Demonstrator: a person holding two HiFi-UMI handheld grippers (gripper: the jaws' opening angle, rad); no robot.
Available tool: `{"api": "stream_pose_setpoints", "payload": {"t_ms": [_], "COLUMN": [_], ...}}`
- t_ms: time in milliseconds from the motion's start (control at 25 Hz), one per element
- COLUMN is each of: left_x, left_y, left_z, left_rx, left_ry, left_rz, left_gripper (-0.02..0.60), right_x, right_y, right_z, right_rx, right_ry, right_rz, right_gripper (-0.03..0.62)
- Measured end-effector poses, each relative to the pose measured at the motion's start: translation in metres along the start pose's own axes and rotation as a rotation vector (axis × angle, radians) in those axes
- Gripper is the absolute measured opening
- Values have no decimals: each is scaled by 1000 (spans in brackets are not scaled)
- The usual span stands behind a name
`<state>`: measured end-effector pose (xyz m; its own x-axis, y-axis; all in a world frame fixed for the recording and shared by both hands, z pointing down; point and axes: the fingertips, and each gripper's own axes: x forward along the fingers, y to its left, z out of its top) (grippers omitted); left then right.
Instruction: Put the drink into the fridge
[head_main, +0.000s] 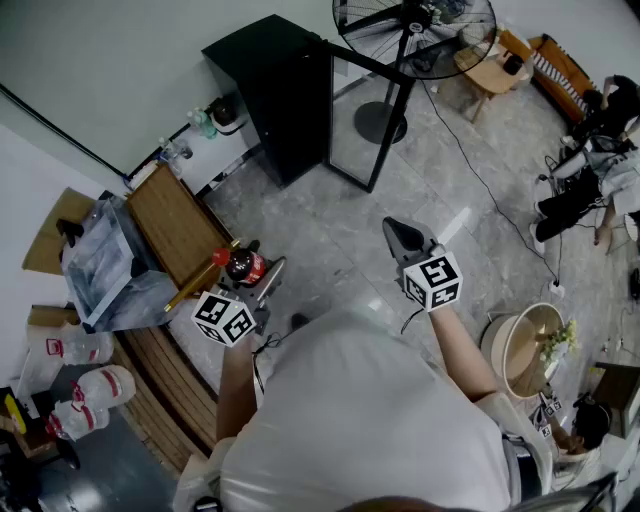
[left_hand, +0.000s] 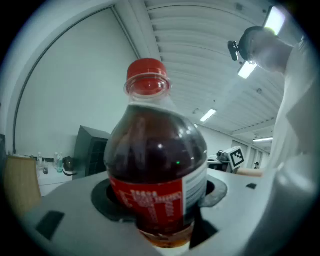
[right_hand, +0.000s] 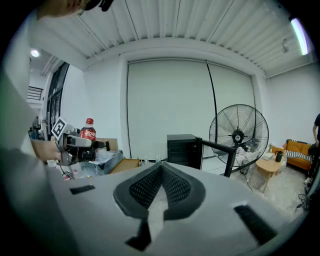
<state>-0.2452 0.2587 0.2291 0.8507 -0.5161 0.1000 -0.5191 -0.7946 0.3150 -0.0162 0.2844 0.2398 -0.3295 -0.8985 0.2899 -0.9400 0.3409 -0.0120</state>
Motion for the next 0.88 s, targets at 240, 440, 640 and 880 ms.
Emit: {"api": "stream_pose_setpoints", "payload": {"t_ms": [240, 440, 640, 880], "left_x": [4, 8, 16, 28], "left_y": [-2, -9, -15, -31], "left_z": [-2, -2, -5, -5], "left_rx": [-5, -1, 3, 17], "left_ry": [4, 8, 20, 11], "left_rz": [6, 10, 24, 49], "left_gripper": [298, 298, 298, 298], "right_x": [-2, -5, -8, -15], "right_y": [-6, -11, -20, -38], "right_z": [1, 3, 2, 6], "right_rx": [-4, -4, -3, -7], "right_ry": [-6, -10, -17, -29], "right_rz": [2, 9, 24, 44], "right_gripper": [-5, -5, -5, -3]}}
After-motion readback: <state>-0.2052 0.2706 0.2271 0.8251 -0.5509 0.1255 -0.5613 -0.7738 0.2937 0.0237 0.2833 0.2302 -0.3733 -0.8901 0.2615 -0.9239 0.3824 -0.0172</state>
